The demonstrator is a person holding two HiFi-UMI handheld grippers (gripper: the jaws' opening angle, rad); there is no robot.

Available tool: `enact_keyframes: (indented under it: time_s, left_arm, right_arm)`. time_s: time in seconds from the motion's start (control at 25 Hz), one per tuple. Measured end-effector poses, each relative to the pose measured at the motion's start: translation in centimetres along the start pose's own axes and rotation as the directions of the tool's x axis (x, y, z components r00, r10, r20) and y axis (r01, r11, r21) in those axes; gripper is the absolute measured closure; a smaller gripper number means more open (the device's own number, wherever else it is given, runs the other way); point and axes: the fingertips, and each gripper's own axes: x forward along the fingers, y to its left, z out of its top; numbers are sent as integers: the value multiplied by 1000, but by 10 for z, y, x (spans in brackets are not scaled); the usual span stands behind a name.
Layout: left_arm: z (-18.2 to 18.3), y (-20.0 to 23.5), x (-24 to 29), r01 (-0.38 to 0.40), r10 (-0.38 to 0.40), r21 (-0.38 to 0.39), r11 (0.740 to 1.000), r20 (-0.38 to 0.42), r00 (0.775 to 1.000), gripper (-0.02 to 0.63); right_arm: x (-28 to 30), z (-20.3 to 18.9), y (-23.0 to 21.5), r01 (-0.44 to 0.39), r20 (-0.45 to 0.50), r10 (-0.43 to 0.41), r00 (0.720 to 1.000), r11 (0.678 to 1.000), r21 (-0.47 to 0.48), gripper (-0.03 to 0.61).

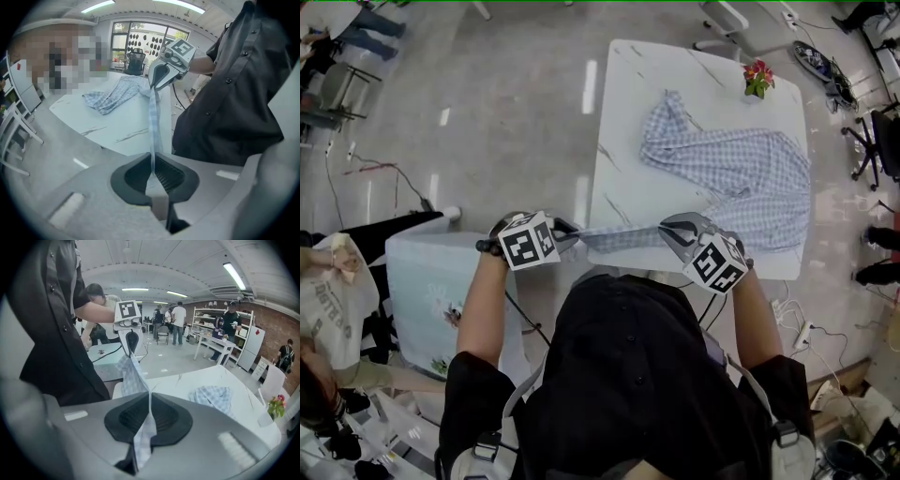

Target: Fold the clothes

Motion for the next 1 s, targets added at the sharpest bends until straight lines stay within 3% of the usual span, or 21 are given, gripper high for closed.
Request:
enact_keyframes:
  time_s: [0.64, 0.84, 1.0]
  left_arm:
    - [-25, 78, 28, 121, -118, 52, 991, -64, 991, 584]
    - [-36, 91, 21, 165, -164, 21, 986, -67, 984, 583]
    - [-59, 102, 25, 172, -171, 0, 985, -114, 979, 534]
  right_arm:
    - [66, -13, -55, 151, -125, -145, 982, 988, 43, 561]
    - [90, -11, -62, 158, -154, -146, 977, 986, 62, 558]
    - [106, -16, -66, 173, -200, -153, 968, 981, 89, 473]
